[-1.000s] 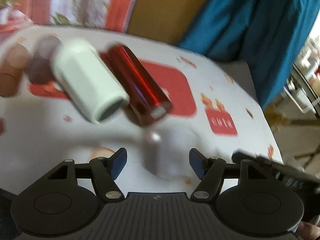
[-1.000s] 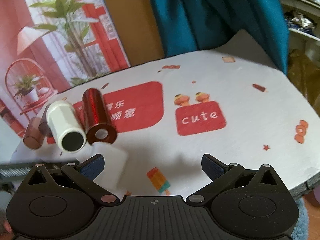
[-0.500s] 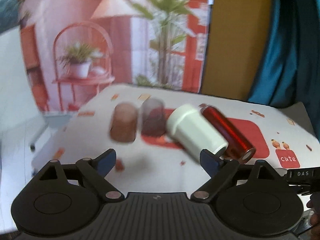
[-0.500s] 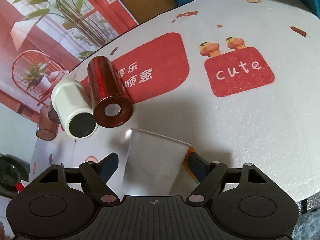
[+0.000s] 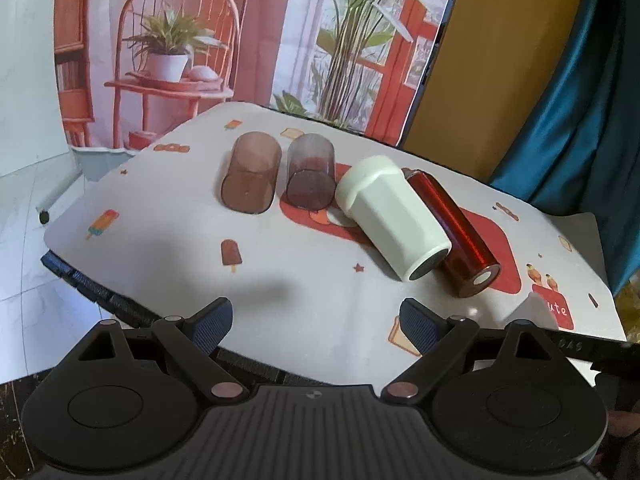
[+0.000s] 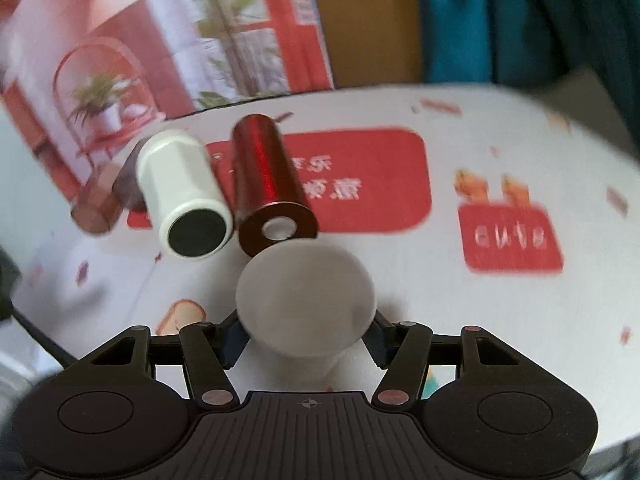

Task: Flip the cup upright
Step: 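Lower the upright white cup onto the cloth and open the left gripper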

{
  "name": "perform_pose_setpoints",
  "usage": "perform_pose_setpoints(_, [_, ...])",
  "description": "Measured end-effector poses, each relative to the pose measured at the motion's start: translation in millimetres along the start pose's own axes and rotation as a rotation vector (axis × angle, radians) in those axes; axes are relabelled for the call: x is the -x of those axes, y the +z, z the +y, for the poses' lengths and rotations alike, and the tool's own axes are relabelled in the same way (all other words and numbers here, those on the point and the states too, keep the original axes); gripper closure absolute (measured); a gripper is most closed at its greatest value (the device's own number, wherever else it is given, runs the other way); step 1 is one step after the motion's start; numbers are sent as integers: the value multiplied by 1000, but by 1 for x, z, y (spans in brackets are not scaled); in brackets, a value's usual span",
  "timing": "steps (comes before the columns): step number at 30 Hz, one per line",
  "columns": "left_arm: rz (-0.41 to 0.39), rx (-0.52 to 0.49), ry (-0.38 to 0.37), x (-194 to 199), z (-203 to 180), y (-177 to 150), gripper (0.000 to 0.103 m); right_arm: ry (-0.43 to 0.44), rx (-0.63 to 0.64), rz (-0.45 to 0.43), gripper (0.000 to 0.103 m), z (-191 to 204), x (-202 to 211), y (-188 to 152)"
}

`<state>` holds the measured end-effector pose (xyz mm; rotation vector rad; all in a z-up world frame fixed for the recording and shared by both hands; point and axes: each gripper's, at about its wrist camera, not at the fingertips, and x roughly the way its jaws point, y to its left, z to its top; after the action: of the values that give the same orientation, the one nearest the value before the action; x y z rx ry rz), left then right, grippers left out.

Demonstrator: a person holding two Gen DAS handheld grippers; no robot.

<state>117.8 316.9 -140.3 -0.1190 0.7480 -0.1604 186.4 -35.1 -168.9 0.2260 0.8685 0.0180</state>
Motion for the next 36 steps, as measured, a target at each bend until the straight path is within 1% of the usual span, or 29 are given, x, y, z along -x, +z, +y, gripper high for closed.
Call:
perform_pose_setpoints(2, [-3,2,2,1,0,1,11,-30,71,-16,48,10,1,-3])
perform_pose_setpoints(3, [-5,3,3,2,1,0,11,-34,86,-19,48,13,1,-4])
perform_pose_setpoints(12, [3,-8,7,-2,-3,0,11,-56,145,-47,48,21,4,-10])
perform_pose_setpoints(14, [6,-13,6,-4,-3,-1,11,-72,155,-55,48,21,4,-13])
perform_pose_setpoints(16, [10,-13,8,-5,-2,-1,11,-102,193,-72,48,24,4,-19])
perform_pose_setpoints(19, [18,-10,9,-7,-1,-1,11,-113,202,-61,48,24,0,-24])
perform_pose_setpoints(20, [20,-11,10,-8,-1,-1,11,-105,188,-50,46,22,-1,-24])
perform_pose_setpoints(21, [20,-12,10,-8,-1,-1,11,-95,173,-41,35,21,-1,-24])
perform_pose_setpoints(22, [18,-14,9,-7,-1,-1,11,-74,152,-32,28,19,1,-23])
perform_pose_setpoints(23, [16,-14,8,-6,-1,-1,11,-53,136,-29,15,18,4,-22])
perform_pose_setpoints(24, [14,-14,6,-6,-1,0,11,-34,116,-32,10,17,8,-21])
perform_pose_setpoints(25, [14,-16,4,-6,-1,-1,11,-24,100,-32,10,16,12,-19])
perform_pose_setpoints(27, [9,-30,1,-4,-3,0,11,-11,56,-13,4,12,20,-12])
perform_pose_setpoints(29, [-10,-66,0,2,-8,3,11,6,-12,0,0,4,33,-5])
perform_pose_setpoints(31, [-41,-99,5,10,-12,9,9,25,-58,4,0,-2,49,2])
perform_pose_setpoints(33, [-68,-122,22,20,-15,17,4,19,-65,1,0,-3,65,8])
perform_pose_setpoints(34, [-73,-129,28,26,-17,21,4,9,-58,-6,0,-2,75,11])
perform_pose_setpoints(36, [-82,-128,19,38,-16,28,0,-4,-37,-26,0,3,93,14])
